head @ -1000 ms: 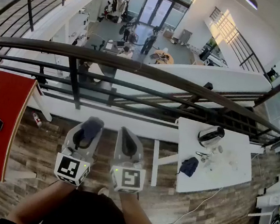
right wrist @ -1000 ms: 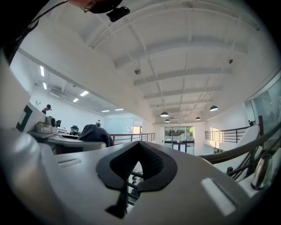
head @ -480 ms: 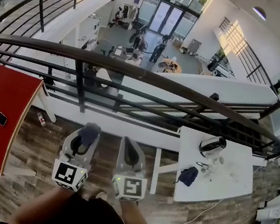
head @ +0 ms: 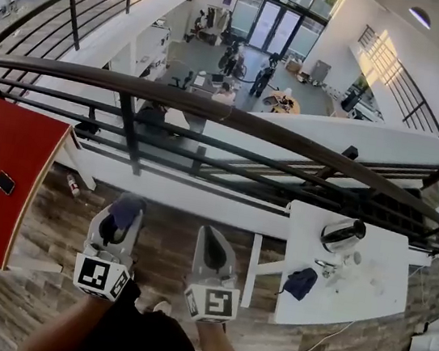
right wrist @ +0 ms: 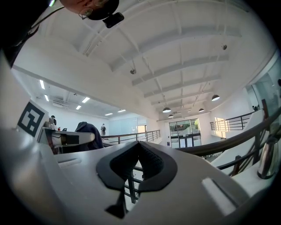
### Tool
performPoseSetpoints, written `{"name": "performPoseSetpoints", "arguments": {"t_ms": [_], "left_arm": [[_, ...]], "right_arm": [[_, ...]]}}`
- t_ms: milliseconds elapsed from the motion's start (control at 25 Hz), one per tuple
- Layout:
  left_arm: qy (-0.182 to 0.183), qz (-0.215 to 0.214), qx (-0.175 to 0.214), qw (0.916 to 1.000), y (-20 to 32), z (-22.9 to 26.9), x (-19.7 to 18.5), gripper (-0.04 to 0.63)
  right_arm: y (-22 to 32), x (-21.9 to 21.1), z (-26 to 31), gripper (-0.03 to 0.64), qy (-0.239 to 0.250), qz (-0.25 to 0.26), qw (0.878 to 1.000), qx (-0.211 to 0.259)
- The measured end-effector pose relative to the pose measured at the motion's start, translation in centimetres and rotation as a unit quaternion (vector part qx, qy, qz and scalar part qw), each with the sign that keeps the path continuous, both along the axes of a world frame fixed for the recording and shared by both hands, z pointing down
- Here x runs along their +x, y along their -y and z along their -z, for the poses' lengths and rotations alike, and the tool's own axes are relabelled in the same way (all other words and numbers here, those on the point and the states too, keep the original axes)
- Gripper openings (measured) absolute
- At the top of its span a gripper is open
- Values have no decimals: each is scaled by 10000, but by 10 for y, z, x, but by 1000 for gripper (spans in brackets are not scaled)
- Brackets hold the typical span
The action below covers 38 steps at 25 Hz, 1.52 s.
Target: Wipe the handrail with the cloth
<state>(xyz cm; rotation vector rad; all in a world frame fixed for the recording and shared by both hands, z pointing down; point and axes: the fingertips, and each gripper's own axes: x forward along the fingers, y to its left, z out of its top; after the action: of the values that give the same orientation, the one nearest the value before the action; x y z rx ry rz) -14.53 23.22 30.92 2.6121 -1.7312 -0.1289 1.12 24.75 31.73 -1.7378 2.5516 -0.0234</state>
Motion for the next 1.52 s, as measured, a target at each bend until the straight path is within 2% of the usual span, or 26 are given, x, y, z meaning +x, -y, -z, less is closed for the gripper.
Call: {"name": "performPoseSetpoints", "arguments": {"t_ms": [160, 320, 560, 840, 960, 1080, 1280, 1520], "left_arm": [[-75, 177, -31, 9998, 24, 8, -26, 115], [-103, 230, -195, 9995, 55, -16, -23, 115], [-49, 140, -266, 9995, 107, -37, -30, 115], [-167, 22, -409, 9990, 183, -57, -41, 115], [-98, 10, -478, 9988, 221, -69, -49, 115], [-87, 0, -433, 9990, 250, -68, -57, 115], [-119, 255, -399, 9988, 289, -57, -77, 115], [-153, 673, -213, 9974, 331, -39, -107, 115]], "right_arm": [[13, -12, 1, 2, 16, 65, 9999, -82], [35, -6, -16, 2, -48, 43, 9996, -268], [74, -22, -32, 2, -407, 108, 9984, -387], [159, -24, -31, 2, -571, -63, 9972, -479], [195, -26, -30, 2, -735, -148, 9958, -525], [227, -30, -36, 2, -747, -213, 9942, -748], [264, -39, -44, 2, -626, -105, 9940, -886], [299, -46, -38, 2, -685, 8, 9951, -717]]}}
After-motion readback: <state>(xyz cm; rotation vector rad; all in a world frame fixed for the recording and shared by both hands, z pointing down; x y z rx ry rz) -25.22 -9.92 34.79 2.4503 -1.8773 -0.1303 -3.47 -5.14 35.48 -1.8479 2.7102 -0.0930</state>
